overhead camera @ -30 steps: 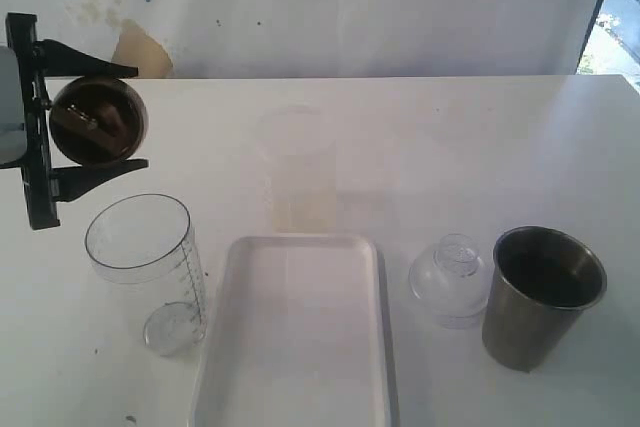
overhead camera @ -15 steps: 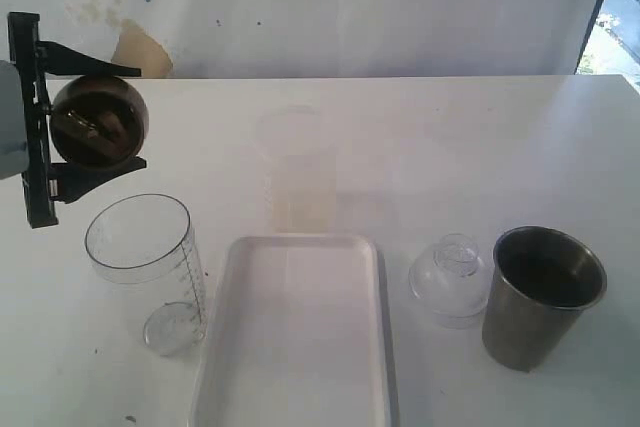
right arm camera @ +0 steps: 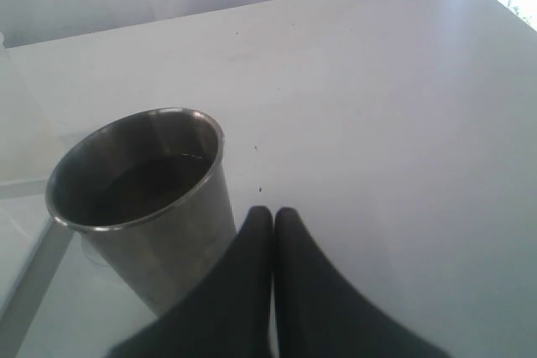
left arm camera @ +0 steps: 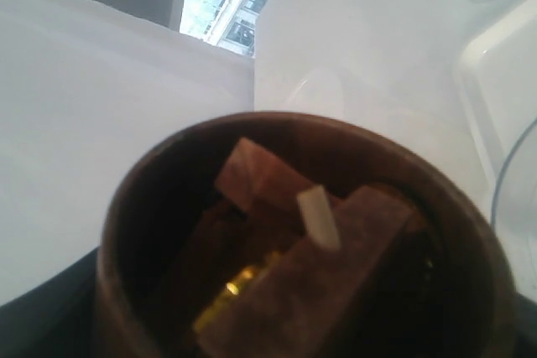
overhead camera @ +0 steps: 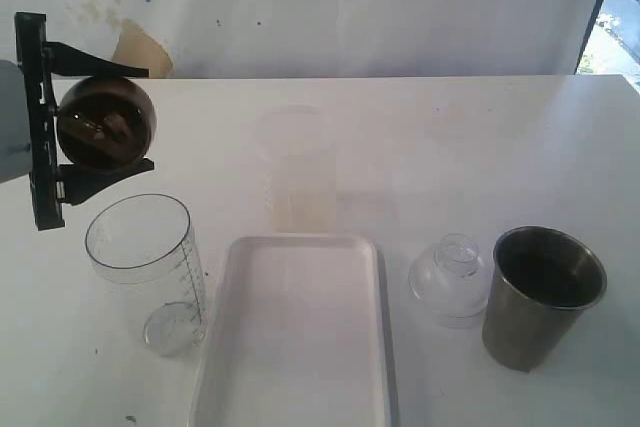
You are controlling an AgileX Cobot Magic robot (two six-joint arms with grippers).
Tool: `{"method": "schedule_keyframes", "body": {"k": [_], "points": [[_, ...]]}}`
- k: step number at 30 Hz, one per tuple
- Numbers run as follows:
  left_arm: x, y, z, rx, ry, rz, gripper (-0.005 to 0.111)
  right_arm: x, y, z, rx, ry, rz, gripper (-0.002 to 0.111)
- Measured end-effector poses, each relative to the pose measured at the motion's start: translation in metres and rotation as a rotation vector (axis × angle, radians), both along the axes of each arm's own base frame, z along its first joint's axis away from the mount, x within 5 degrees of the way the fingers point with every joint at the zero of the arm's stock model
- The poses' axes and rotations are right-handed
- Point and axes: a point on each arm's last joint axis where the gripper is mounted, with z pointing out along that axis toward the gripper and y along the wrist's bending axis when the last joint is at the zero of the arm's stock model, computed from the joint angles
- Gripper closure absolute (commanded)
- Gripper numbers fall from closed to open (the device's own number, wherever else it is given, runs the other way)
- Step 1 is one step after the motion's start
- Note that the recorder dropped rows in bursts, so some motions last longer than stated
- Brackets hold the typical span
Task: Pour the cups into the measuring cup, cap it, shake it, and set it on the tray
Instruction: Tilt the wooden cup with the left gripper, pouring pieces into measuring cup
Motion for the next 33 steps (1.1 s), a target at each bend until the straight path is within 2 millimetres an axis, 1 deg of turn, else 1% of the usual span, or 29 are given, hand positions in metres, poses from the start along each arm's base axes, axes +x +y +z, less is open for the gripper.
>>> {"method": "schedule_keyframes", "body": {"k": [9, 18, 26, 33], "points": [[0.002, 0.003, -0.004, 0.091, -0.084, 0.009, 0.107, 0.0, 0.0, 0.0, 0.0, 0.0, 0.0, 0.108], [0.002, 0.003, -0.004, 0.126, -0.161, -0.008, 0.107, 0.0, 0.0, 0.0, 0.0, 0.0, 0.0, 0.108], [0.003, -0.007, -0.002, 0.14, -0.22, -0.028, 0.107, 0.0, 0.0, 0.0, 0.0, 0.0, 0.0, 0.108], [0.004, -0.007, -0.003, 0.181, -0.257, -0.025, 0.107, 0.0, 0.0, 0.0, 0.0, 0.0, 0.0, 0.108]]}}
